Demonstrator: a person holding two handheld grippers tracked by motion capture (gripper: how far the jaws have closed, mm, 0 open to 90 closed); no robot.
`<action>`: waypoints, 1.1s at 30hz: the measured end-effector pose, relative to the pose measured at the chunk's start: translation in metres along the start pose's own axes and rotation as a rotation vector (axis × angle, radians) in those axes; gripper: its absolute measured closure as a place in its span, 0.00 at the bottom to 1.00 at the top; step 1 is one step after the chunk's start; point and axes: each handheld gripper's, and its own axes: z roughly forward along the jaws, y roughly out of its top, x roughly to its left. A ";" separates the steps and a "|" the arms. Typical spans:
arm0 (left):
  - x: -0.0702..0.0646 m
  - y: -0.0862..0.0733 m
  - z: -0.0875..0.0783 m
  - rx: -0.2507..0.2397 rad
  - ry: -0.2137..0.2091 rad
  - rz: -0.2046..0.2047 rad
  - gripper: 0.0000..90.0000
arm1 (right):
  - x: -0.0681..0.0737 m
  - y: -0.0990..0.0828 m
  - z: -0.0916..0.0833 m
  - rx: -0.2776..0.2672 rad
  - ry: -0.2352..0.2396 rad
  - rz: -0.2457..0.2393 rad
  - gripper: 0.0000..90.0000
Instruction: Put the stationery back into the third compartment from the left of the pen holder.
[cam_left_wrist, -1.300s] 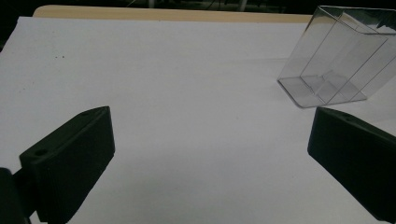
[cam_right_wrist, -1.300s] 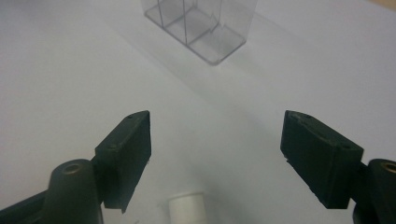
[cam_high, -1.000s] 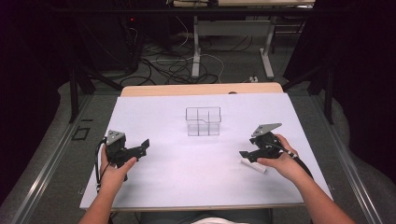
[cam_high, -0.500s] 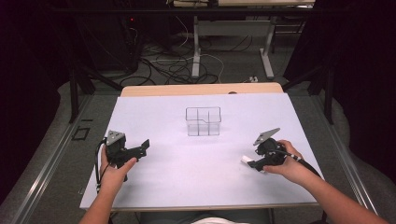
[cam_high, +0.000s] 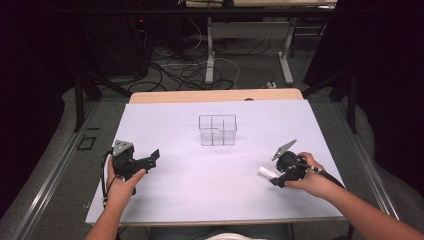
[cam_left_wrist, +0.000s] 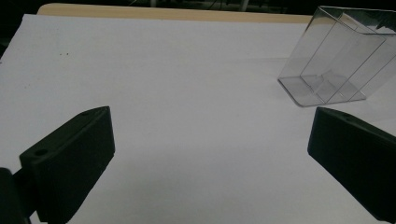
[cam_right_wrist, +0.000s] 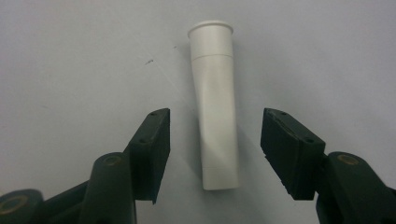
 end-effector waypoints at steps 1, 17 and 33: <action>0.000 0.000 0.000 0.001 0.000 -0.001 0.01 | 0.000 0.000 0.000 0.007 -0.004 0.000 0.47; -0.002 -0.001 0.004 0.010 -0.004 0.002 0.01 | -0.008 -0.010 0.003 0.066 0.019 0.004 0.62; -0.002 -0.001 0.004 0.017 -0.005 0.004 0.01 | -0.006 -0.009 0.007 0.105 0.023 -0.037 0.78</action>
